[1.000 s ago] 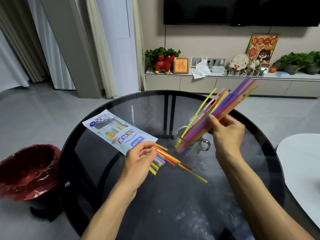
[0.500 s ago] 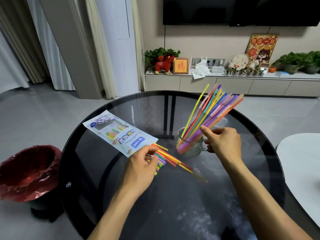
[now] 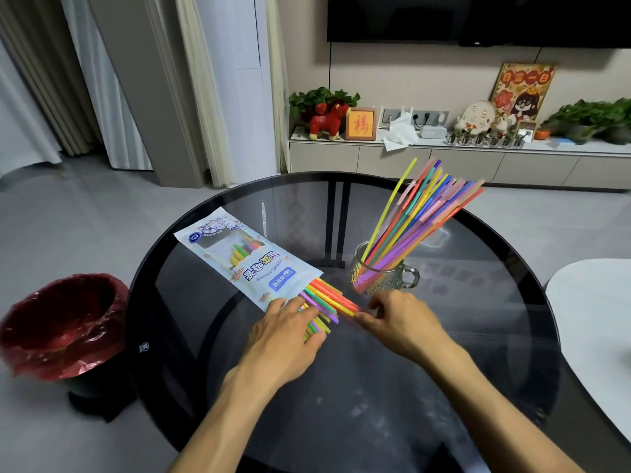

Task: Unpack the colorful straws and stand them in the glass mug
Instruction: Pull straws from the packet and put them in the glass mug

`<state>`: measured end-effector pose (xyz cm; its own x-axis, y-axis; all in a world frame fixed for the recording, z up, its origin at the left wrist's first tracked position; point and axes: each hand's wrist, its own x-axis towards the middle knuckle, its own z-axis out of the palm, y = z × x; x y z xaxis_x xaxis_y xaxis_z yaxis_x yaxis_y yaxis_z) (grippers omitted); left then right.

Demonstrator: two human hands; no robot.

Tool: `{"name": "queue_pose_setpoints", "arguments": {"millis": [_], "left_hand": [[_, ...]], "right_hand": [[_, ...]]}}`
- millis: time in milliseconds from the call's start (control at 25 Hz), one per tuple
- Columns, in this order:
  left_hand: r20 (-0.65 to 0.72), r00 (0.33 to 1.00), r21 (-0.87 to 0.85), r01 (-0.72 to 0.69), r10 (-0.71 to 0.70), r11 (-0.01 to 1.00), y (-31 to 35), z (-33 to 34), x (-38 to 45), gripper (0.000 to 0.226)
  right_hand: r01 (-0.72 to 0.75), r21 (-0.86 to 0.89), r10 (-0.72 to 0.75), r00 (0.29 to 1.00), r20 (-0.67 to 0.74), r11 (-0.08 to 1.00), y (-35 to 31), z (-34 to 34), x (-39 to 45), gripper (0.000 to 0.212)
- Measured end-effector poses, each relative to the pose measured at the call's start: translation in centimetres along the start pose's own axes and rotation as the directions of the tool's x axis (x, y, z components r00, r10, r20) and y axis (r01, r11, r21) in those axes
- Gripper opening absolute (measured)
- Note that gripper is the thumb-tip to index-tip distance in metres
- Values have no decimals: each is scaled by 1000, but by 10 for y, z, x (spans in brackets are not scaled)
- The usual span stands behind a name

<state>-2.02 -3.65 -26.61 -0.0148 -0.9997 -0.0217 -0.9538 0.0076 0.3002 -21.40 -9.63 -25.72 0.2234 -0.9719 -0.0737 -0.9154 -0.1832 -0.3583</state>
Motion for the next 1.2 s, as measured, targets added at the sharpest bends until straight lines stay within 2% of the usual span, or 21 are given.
{"name": "queue_pose_setpoints", "arguments": {"millis": [120,280,640,840,960,1040,1200], "left_hand": [[13,998,-10,-56,56,998,-2,-3,-8,48],[19,998,-9,-65,65,998,-6,-1,-8,52],[0,998,-8,-64,64,998,-4,2,-2,51],[11,998,-14,-58,58,998,-6,3,-1,53],[17,999,19,-28,27,999,-10,5,2,54],[3,1000,39,-11,10,999,-10,5,4,52],[1,1000,57,-4,4,998,-6,4,7,50]], "right_hand": [[71,-68,-80,987,-136,995,-18,19,-1,40],[125,-168,-150,978,-143,978,-31,33,3,28],[163,-345,-190,981,-46,924,-35,33,4,25],[167,-248,-159,986,55,954,-28,22,7,23],[115,-252,-76,984,158,961,-10,-8,9,30],[97,-207,-49,972,228,973,7,-31,5,22],[86,-212,-40,976,213,974,26,-51,-3,20]]}}
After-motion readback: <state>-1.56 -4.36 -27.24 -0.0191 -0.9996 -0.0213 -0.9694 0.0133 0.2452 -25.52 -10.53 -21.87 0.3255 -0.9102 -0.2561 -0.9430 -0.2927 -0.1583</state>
